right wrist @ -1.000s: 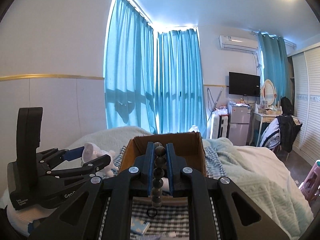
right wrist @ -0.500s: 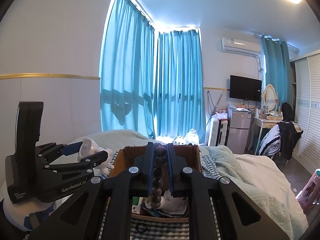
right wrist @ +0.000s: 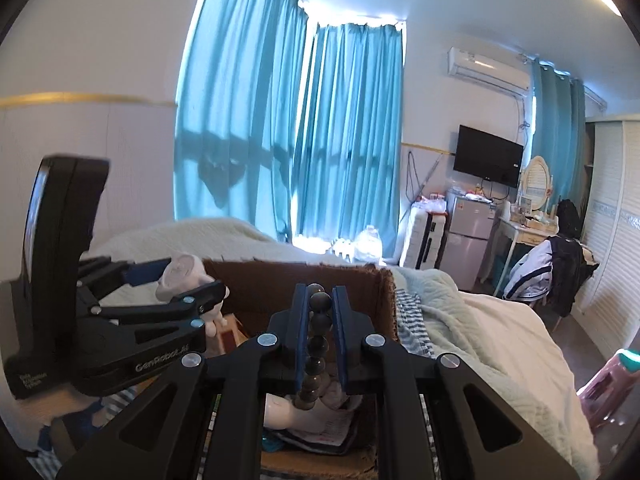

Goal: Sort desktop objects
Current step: 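Carry the plush toy and bracelet over the cardboard box and open both grippers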

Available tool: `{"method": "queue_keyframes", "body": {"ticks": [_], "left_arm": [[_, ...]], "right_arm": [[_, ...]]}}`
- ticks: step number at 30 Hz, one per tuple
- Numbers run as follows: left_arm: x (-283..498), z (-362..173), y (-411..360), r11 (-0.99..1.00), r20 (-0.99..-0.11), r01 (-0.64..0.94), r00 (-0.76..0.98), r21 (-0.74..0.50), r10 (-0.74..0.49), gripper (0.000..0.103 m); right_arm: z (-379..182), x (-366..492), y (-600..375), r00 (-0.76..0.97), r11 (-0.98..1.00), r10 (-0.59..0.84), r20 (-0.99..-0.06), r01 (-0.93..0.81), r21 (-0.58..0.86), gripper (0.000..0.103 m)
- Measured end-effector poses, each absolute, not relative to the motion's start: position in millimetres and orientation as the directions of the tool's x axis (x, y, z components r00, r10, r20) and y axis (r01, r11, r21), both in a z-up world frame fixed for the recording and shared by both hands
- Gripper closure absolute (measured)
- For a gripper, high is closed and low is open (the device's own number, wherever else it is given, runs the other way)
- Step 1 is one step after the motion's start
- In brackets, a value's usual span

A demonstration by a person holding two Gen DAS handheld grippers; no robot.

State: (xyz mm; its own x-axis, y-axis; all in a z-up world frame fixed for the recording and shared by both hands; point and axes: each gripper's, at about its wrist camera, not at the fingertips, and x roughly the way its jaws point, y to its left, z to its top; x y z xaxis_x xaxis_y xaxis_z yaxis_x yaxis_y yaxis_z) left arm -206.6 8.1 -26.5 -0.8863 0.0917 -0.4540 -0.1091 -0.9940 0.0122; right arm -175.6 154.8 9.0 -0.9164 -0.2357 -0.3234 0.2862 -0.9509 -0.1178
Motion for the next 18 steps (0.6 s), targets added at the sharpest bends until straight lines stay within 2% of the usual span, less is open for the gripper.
{"method": "queue_keyframes", "body": {"ticks": [3, 10, 16, 17, 18], "left_arm": [[-222.1, -41.1, 13.7, -0.993, -0.472, -0.102, -0.879, 0.057, 0.063, 0.045], [-258.7, -72.7, 4.6, -0.999, -0.595, -0.044, -0.803, -0.016, 0.044, 0.046], [-257.1, -75.4, 3.5, -0.999, -0.604, -0.044, -0.795, -0.028, 0.052, 0.044], [-255.3, -73.9, 3.1, -0.998, -0.603, -0.046, -0.796, -0.030, 0.055, 0.040], [-253.1, -72.6, 2.9, -0.998, -0.598, -0.052, -0.799, -0.029, 0.059, 0.031]], "right_arm": [[-6.0, -198.1, 146.8, -0.905, -0.947, -0.214, -0.368, 0.285, -0.151, 0.092], [-39.8, -239.4, 149.3, -0.856, -0.951, -0.198, -0.478, 0.286, -0.117, 0.092], [-54.4, -252.8, 158.5, -0.829, -0.957, -0.189, -0.526, 0.276, -0.092, 0.092], [-54.3, -251.0, 159.6, -0.828, -0.956, -0.192, -0.527, 0.279, -0.089, 0.092], [-53.9, -249.6, 161.2, -0.828, -0.957, -0.195, -0.525, 0.279, -0.084, 0.092]]}}
